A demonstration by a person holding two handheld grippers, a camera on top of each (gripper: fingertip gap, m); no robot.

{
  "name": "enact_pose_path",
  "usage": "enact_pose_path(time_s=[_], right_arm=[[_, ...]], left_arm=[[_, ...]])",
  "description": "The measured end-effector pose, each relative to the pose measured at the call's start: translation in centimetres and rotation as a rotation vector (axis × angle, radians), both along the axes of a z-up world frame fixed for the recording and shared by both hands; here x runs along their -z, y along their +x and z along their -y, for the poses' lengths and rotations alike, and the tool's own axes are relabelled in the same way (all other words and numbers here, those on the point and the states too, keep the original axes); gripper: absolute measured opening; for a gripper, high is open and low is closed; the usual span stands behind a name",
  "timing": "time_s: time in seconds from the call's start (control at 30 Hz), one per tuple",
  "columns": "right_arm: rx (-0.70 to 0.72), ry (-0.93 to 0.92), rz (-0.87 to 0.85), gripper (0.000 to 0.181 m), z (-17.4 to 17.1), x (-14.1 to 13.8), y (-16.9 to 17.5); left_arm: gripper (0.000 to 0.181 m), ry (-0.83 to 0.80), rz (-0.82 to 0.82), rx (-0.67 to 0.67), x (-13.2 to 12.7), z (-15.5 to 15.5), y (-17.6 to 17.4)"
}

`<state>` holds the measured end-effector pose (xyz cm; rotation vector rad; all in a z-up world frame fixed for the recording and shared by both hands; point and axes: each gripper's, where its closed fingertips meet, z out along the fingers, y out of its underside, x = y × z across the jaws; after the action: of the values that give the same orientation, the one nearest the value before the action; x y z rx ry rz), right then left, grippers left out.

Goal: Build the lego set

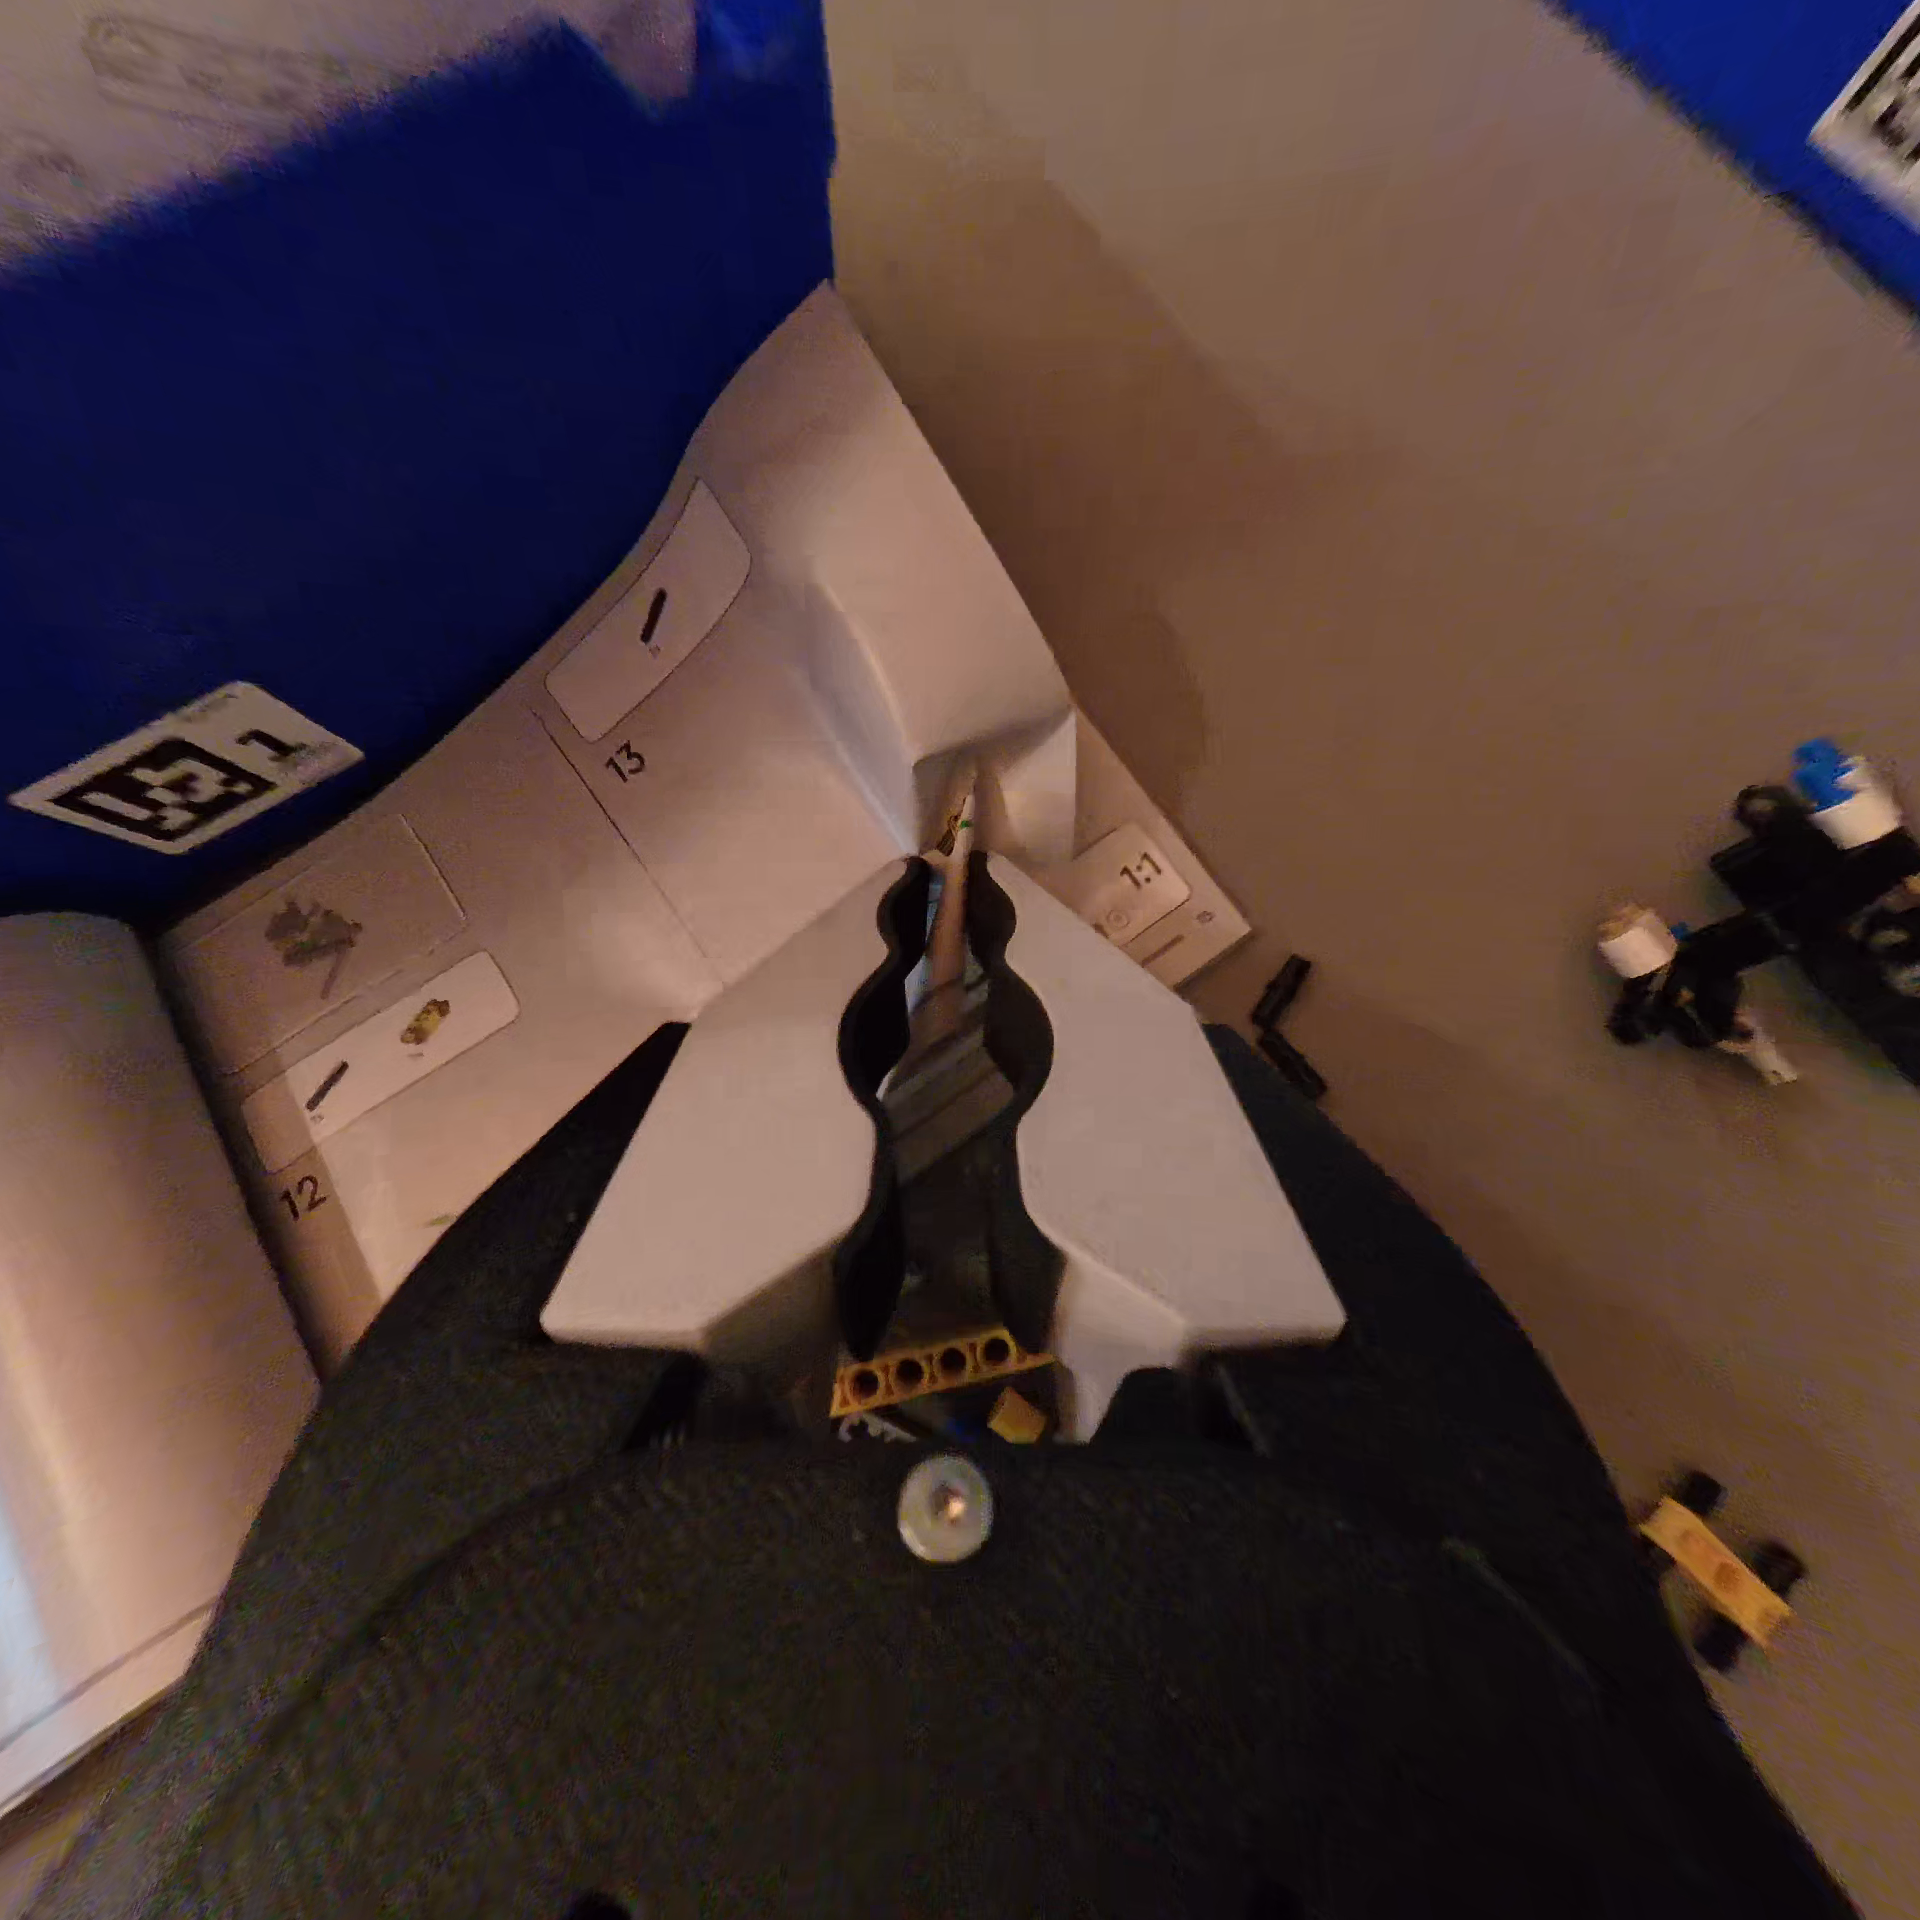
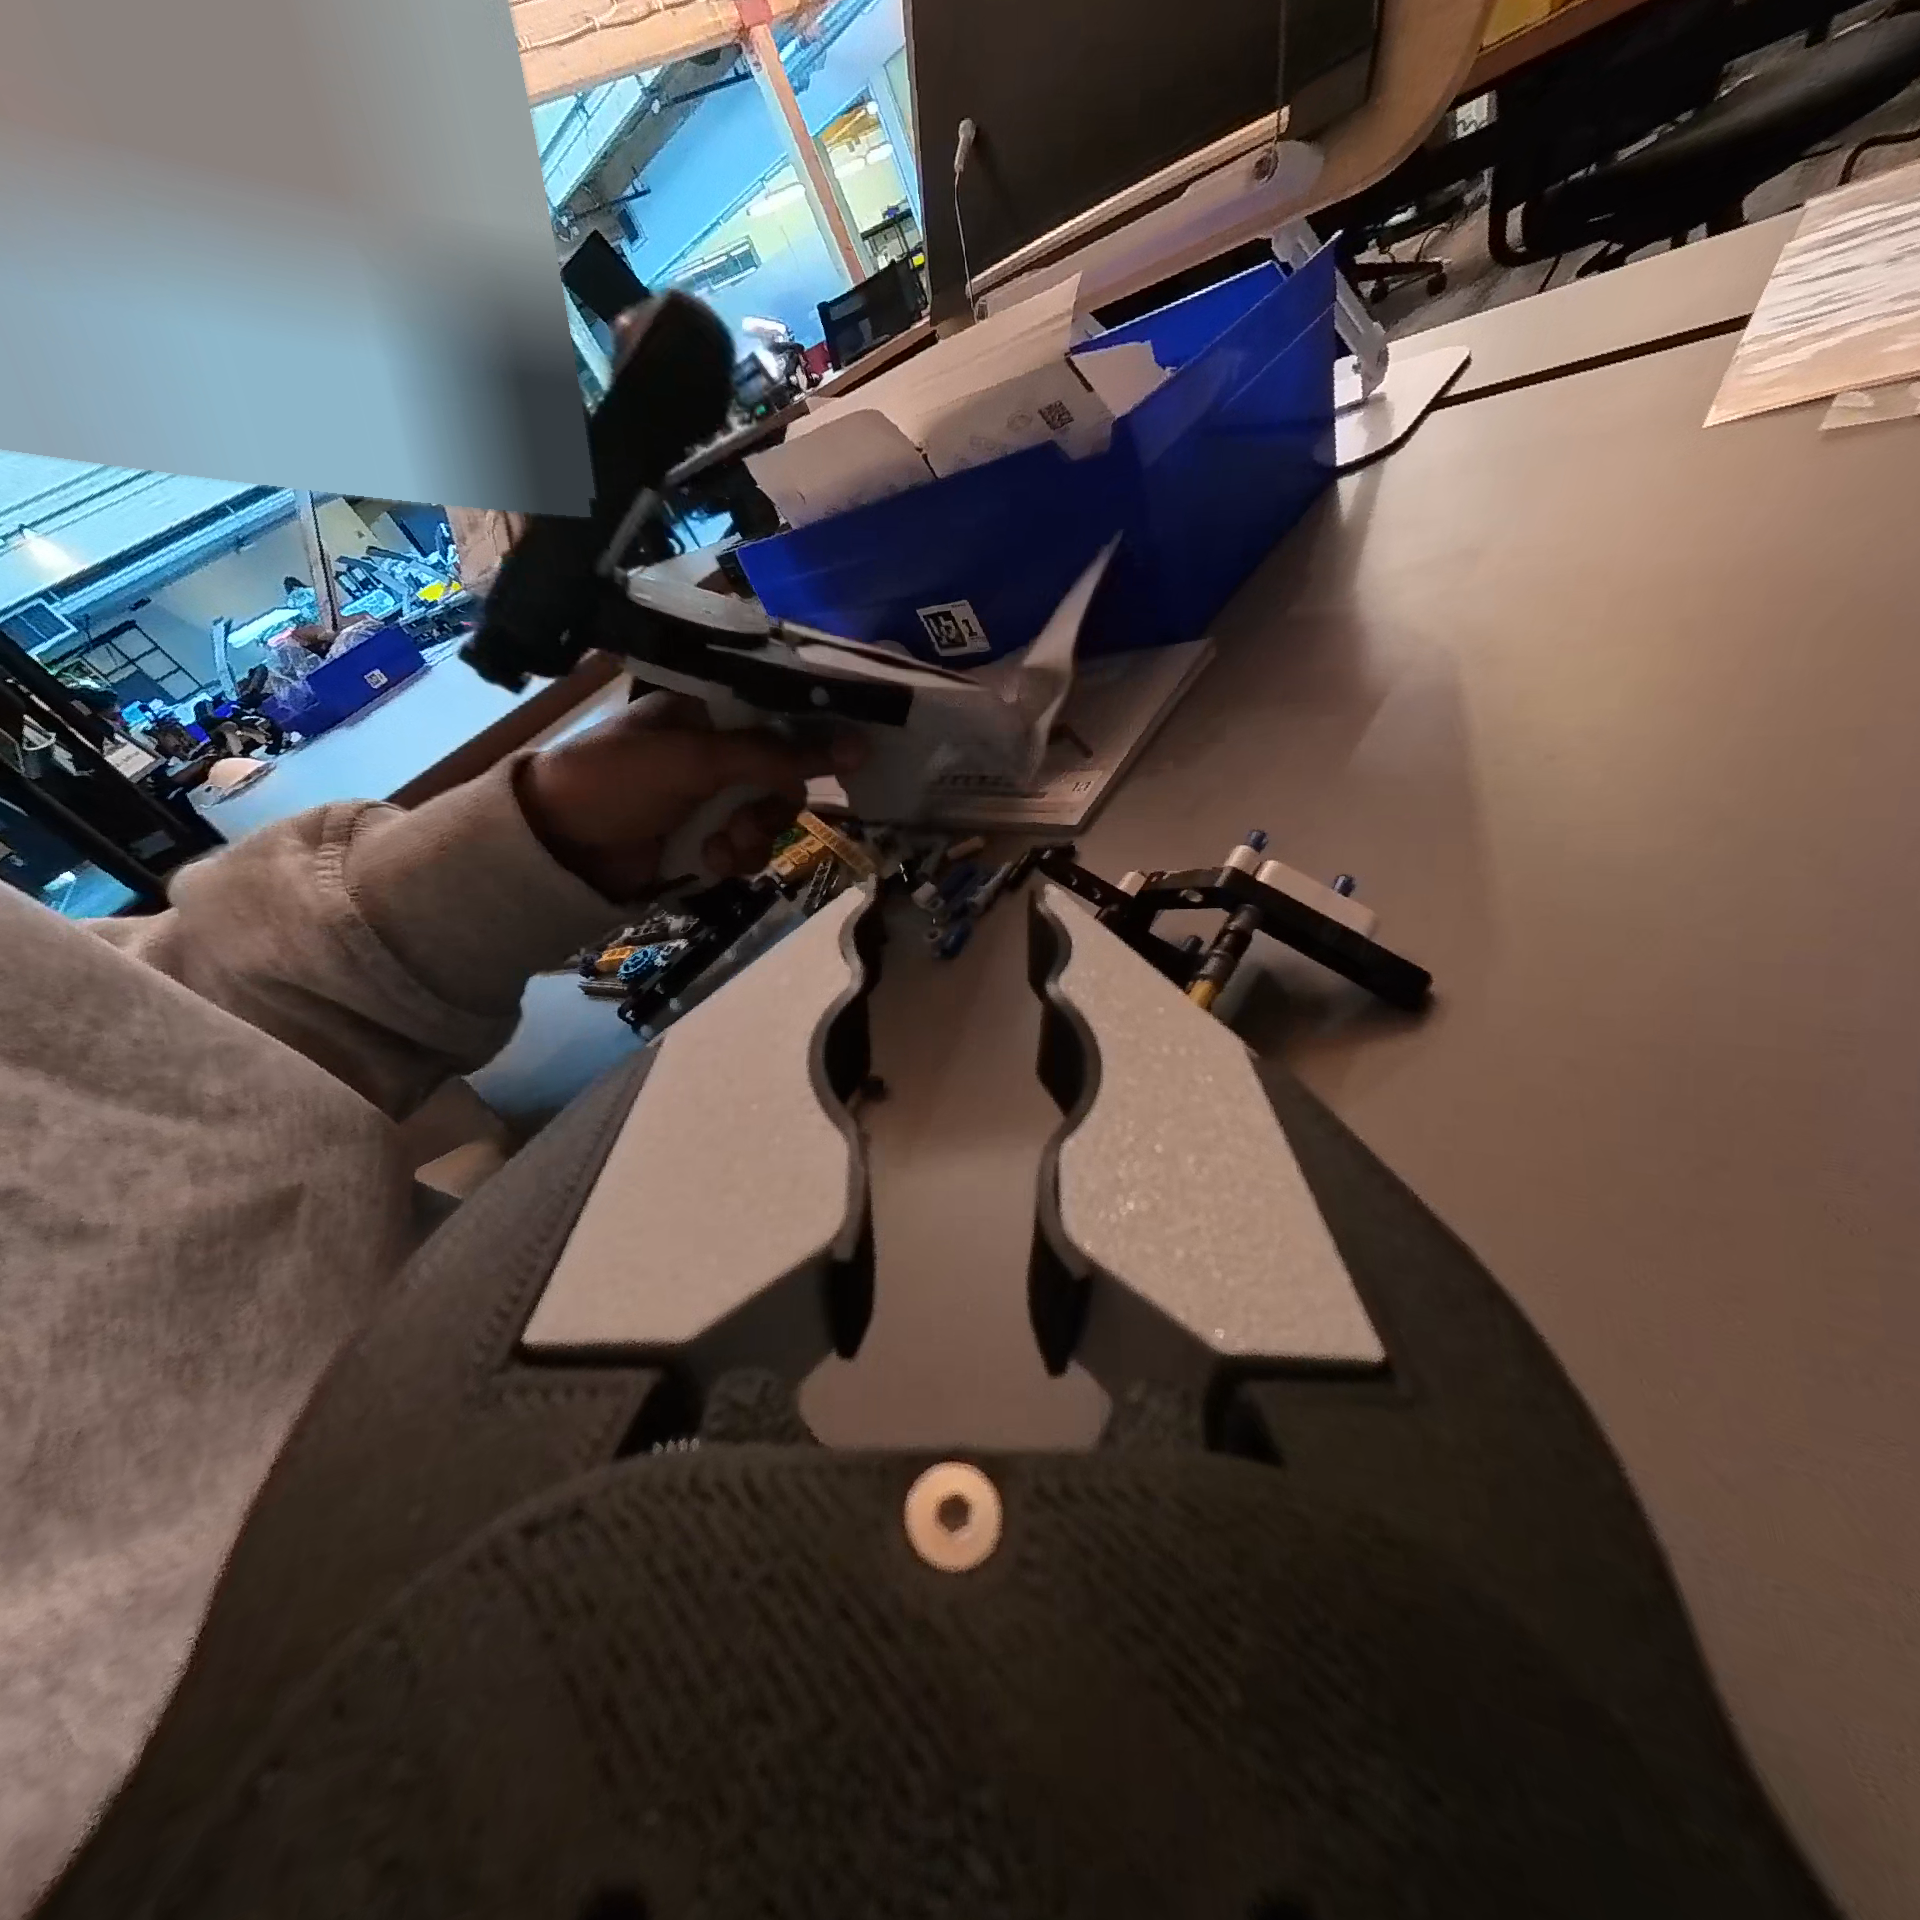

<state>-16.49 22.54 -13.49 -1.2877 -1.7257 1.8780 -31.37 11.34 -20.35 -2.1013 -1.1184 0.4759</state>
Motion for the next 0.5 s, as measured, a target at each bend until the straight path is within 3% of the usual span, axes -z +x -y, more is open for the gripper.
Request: enact_pose_path(time_s=[0.03, 0.3, 0.43, 0.5], right_arm=[[-0.001, 0.002, 0.0, 0.025, 0.0, 0.0, 0.0], [-0.034, 0.06, -0.061, 0.021, 1.4, -0.5, 0.1], [-0.012, 0.12, -0.075, 0.021, 2.8, -1.2, -0.7], [0.017, 0.254, -0.065, 0.017, 4.2, -1.1, -1.8]], left_arm=[[0.009, 0.04, -0.02, -0.003, -0.9, 0.1, 0.0], [0.009, 0.492, -0.021, 0.06, -7.5, 3.5, 1.5], [0.009, 0.73, -0.019, -0.006, -10.0, 8.6, 1.0], [0.009, 0.796, -0.007, -0.038, -10.3, 11.5, 0.6]])
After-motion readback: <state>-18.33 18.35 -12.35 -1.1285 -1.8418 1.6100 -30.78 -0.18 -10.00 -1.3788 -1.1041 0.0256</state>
